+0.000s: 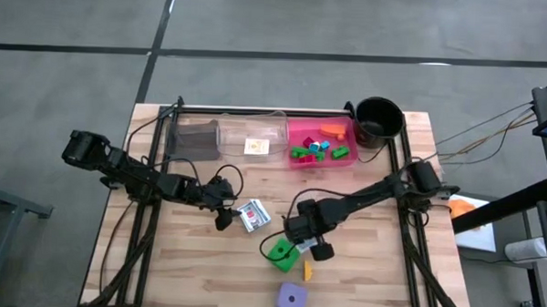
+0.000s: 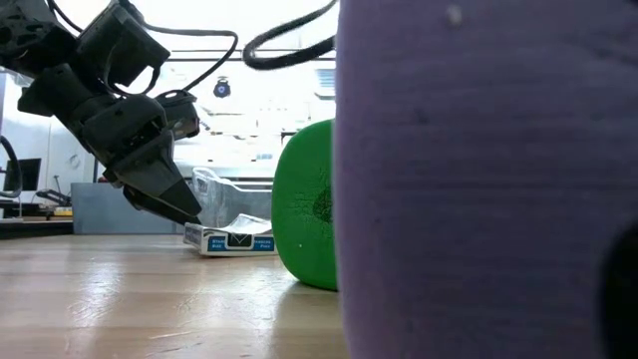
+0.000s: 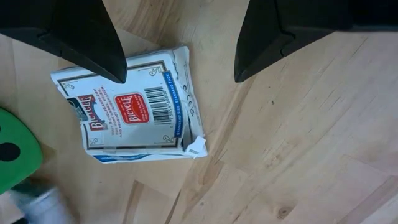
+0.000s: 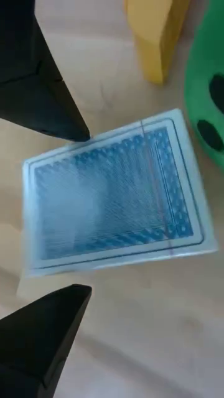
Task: Pick & Place Toys
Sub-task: Put the blue game card into the transparent bin
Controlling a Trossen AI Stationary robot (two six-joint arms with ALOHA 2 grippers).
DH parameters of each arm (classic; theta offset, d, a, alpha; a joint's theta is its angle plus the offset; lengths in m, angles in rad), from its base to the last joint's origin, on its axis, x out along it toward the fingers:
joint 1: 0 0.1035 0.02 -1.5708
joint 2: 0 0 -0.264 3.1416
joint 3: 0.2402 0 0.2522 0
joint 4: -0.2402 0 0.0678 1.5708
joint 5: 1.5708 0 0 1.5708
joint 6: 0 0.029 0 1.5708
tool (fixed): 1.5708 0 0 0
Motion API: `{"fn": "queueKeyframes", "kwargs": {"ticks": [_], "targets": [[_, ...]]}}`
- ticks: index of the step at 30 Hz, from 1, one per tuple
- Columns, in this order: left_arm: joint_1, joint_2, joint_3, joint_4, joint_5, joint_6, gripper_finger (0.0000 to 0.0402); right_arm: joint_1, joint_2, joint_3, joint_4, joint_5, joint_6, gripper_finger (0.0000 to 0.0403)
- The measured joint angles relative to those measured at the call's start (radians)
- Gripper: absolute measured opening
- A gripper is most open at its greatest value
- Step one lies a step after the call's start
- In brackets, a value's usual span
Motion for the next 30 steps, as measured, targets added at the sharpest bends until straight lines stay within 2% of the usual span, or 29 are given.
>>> {"fn": "queueKeyframes", "kwargs": {"ticks": [9, 13, 18, 21, 25, 30], "targets": [[0.0, 0.0, 0.0, 0.001, 0.0, 0.0, 0.03, 0.004, 0.138, 0.029, -0.025, 0.015, -0.015, 0.0399], [0.0, 0.0, -0.001, -0.002, 0.0, 0.0, 0.03, 0.01, 0.134, 0.029, -0.028, 0.025, -0.014, 0.0374], [0.0, 0.0, -0.001, 0.0, 0.0, 0.0, 0.03, 0.033, 0.073, 0.025, -0.039, 0.032, 0.017, 0.0278], [0.0, 0.0, -0.001, 0.001, 0.0, 0.0, 0.03, 0.048, 0.029, 0.017, -0.067, 0.037, 0.053, 0.0195], [0.0, 0.0, -0.001, 0.0, 0.0, 0.0, 0.03, 0.062, -0.049, 0.019, -0.11, 0.062, 0.092, 0.0064], [0.0, 0.0, 0.0, -0.001, 0.0, 0.0, 0.03, 0.068, -0.137, 0.018, -0.137, 0.147, 0.105, 0.006]]}}
